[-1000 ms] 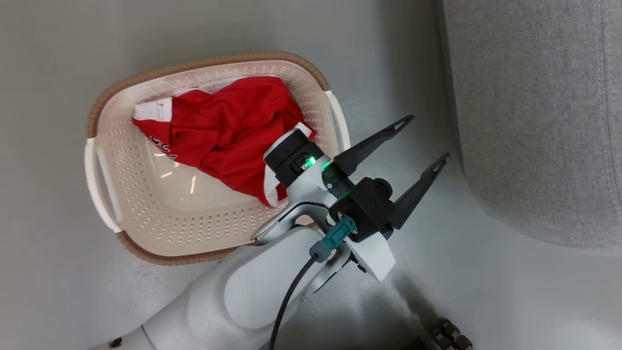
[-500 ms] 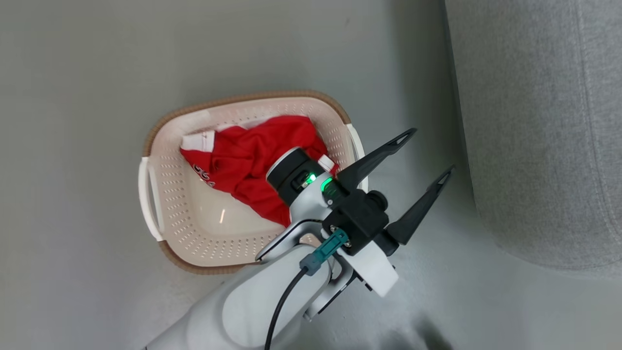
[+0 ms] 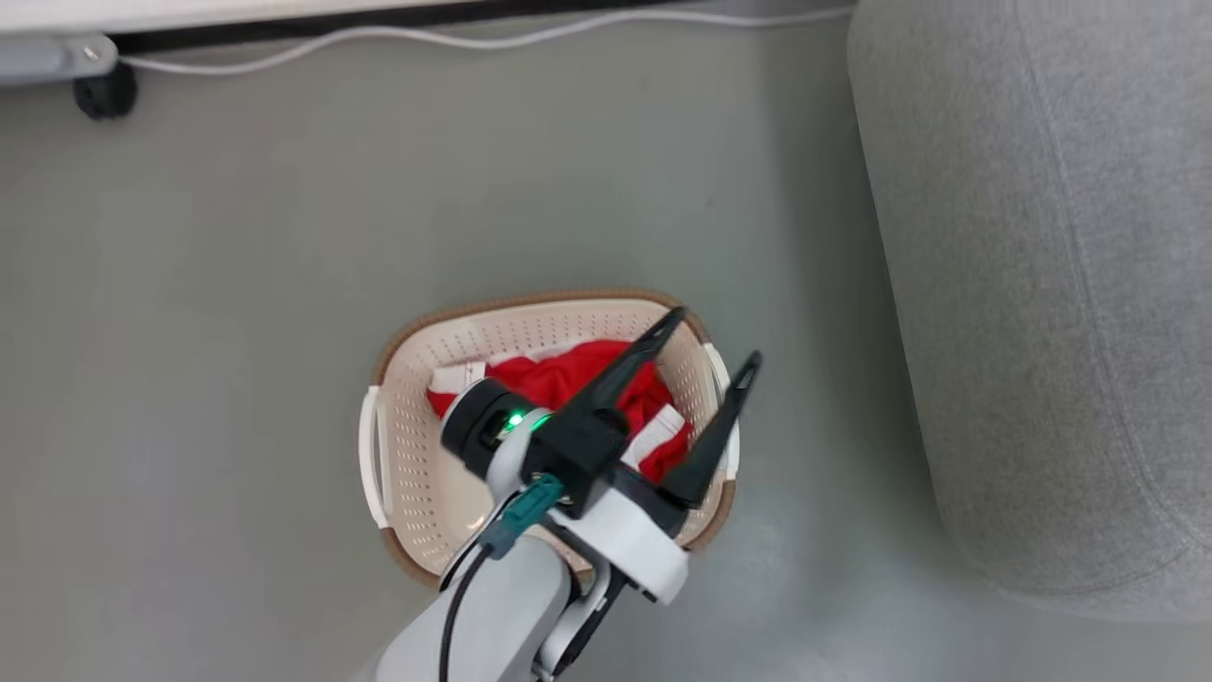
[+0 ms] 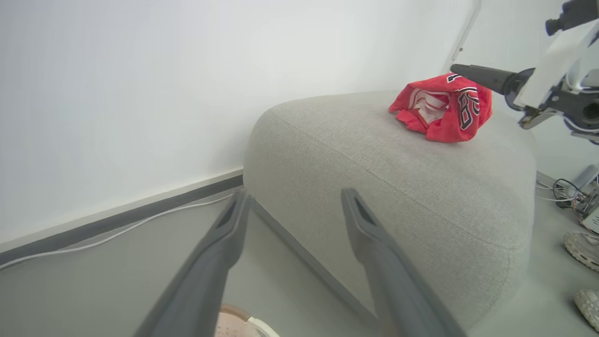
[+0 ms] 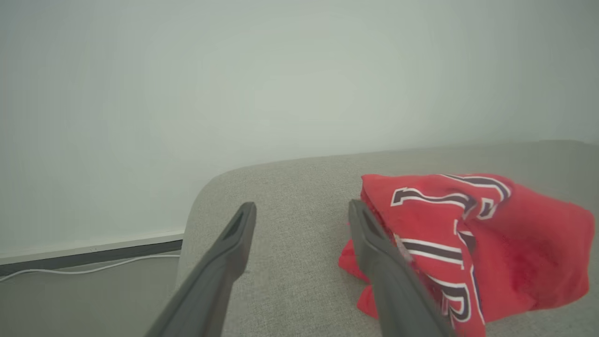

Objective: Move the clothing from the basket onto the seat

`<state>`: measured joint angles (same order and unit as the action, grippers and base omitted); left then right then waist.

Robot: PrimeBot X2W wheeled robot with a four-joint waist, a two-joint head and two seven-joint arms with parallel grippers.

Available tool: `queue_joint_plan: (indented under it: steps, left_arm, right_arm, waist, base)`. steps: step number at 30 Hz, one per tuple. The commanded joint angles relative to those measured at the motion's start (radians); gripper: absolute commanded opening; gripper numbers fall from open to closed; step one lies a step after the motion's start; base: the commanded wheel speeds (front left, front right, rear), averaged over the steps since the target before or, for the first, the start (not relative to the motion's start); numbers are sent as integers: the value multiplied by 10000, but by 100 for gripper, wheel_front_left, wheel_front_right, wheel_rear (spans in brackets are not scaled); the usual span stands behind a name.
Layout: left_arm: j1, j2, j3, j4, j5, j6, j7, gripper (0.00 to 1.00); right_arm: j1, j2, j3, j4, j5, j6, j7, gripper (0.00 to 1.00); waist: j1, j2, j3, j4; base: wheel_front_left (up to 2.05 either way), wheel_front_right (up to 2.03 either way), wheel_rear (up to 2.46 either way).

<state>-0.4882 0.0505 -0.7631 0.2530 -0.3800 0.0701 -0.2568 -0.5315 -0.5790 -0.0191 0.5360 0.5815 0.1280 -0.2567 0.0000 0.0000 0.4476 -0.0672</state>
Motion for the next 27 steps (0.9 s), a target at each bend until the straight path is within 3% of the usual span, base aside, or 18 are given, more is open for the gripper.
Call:
queue_joint_plan:
  steps: [1,8,15,27]
  left_arm:
    - [242,-3,430,-256,-18,-112,-49,100]
    - [1291,-3,1867,-126,342,-280,-49,100]
    - [2161,-3,3494,24,700,-80,-49,100]
    - [3382,-3,5399,-199,1325,129,-49,100]
  right_arm:
    - [439,-251,133,-317,-57,27,-51,100]
    - [923,553,778,-973,-195,27,-51,100]
    - [1230,1272,1387,-1443,-110,27,-51,100]
    - [2348,2354,1887,-2117,-816,27,-51,100]
  waist:
    - [0,0,-556,235]
    - [0,0,-1446,657]
    - [0,0,-2146,903]
    - [0,0,-3278,1126]
  base:
    - [0,0,0]
    - [0,0,0]
    - [0,0,0]
    - [0,0,0]
